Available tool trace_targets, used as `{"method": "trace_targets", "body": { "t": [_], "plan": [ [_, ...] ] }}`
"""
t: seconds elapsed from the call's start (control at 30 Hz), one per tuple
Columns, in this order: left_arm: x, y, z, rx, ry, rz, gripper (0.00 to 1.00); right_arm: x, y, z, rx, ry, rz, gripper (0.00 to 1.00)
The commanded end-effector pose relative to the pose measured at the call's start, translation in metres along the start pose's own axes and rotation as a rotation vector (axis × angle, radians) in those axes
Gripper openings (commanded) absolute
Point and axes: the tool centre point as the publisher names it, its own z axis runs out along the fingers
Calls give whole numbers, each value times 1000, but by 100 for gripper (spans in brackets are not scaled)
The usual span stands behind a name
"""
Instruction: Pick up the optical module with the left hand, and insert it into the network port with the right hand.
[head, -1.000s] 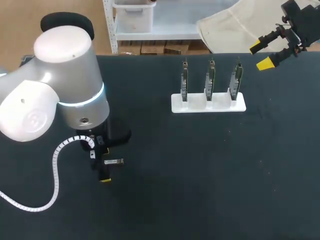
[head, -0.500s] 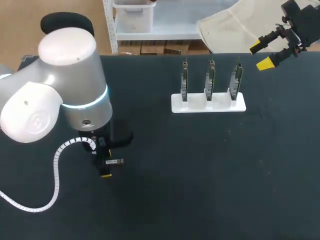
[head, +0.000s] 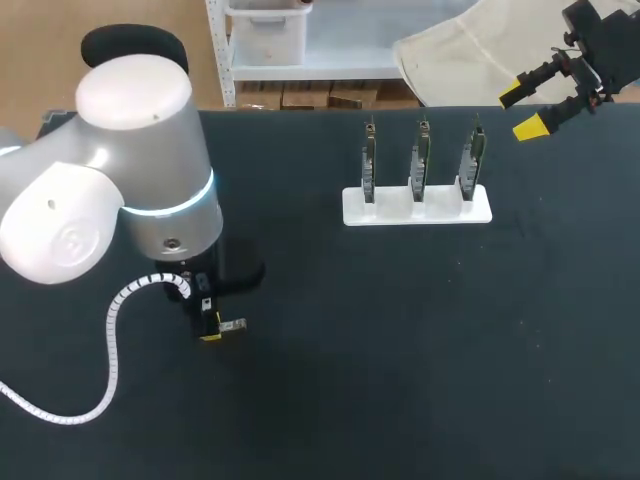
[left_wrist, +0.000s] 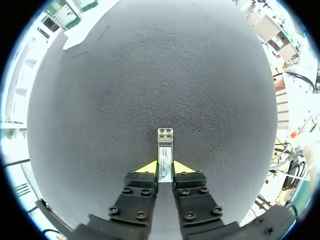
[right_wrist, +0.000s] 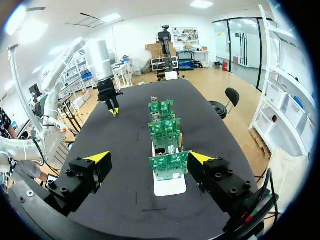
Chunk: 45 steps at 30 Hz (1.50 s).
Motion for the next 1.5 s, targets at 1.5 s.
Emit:
{"method": "trace_targets", "body": {
  "t": [1.5],
  "plan": [
    [-31, 84, -197, -355, -570, -138, 0, 0, 1, 0, 3, 1, 0, 100]
  ]
}}
